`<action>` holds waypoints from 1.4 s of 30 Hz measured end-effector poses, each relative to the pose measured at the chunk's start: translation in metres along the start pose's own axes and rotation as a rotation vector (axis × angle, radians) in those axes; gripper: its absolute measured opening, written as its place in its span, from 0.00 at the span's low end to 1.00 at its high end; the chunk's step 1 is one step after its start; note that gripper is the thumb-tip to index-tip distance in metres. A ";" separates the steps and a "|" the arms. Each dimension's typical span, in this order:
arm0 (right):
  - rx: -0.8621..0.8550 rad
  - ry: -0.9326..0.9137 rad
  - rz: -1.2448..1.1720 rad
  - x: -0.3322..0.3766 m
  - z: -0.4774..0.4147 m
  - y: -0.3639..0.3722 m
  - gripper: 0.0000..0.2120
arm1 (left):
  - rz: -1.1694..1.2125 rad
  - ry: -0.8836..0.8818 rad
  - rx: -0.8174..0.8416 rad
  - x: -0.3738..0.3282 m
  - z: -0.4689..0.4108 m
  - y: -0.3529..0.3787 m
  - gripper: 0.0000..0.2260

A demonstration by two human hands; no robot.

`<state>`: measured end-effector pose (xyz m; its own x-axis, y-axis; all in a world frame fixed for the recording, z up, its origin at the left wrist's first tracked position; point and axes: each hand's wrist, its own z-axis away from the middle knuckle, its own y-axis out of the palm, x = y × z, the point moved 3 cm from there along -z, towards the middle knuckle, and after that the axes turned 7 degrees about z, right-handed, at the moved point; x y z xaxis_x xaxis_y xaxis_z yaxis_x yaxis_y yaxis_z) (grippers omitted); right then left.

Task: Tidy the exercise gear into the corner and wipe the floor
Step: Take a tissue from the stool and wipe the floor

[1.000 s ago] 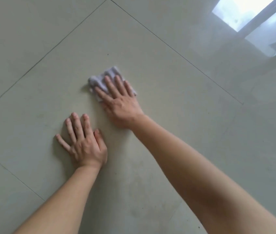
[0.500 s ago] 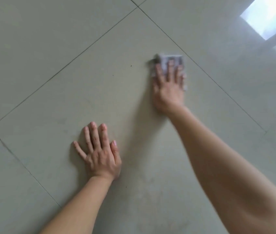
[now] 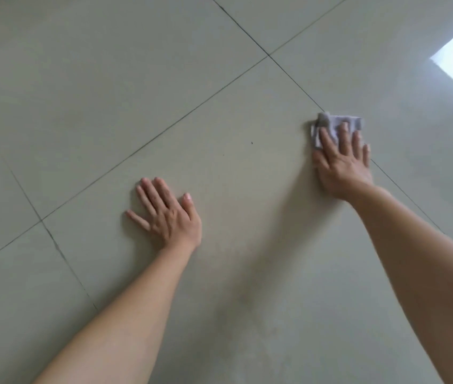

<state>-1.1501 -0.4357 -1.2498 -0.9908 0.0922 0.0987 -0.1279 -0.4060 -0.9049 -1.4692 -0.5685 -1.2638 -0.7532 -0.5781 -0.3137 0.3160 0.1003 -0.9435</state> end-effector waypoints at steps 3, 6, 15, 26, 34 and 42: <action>-0.084 0.101 -0.030 0.023 -0.029 -0.001 0.28 | -0.064 0.012 -0.036 0.006 0.001 0.012 0.34; -0.168 -0.094 0.000 0.098 -0.035 0.009 0.26 | -0.093 0.025 -0.061 0.008 0.002 0.011 0.33; -0.135 -0.940 0.198 0.233 -0.027 0.032 0.24 | -0.082 0.051 -0.098 0.009 0.004 0.011 0.34; -0.177 -0.185 0.026 0.135 -0.091 -0.022 0.26 | -0.068 0.040 -0.077 0.004 0.004 0.009 0.34; -0.087 -0.477 0.026 0.077 0.043 0.034 0.25 | -0.033 0.036 -0.047 0.002 0.005 0.006 0.34; -0.050 0.286 -0.095 -0.164 0.137 0.038 0.27 | -0.002 0.067 -0.064 0.007 0.005 0.009 0.33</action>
<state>-0.9983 -0.5912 -1.2433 -0.9213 0.3825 0.0695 -0.2097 -0.3386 -0.9173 -1.4685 -0.5754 -1.2738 -0.7913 -0.5234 -0.3160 0.2785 0.1514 -0.9484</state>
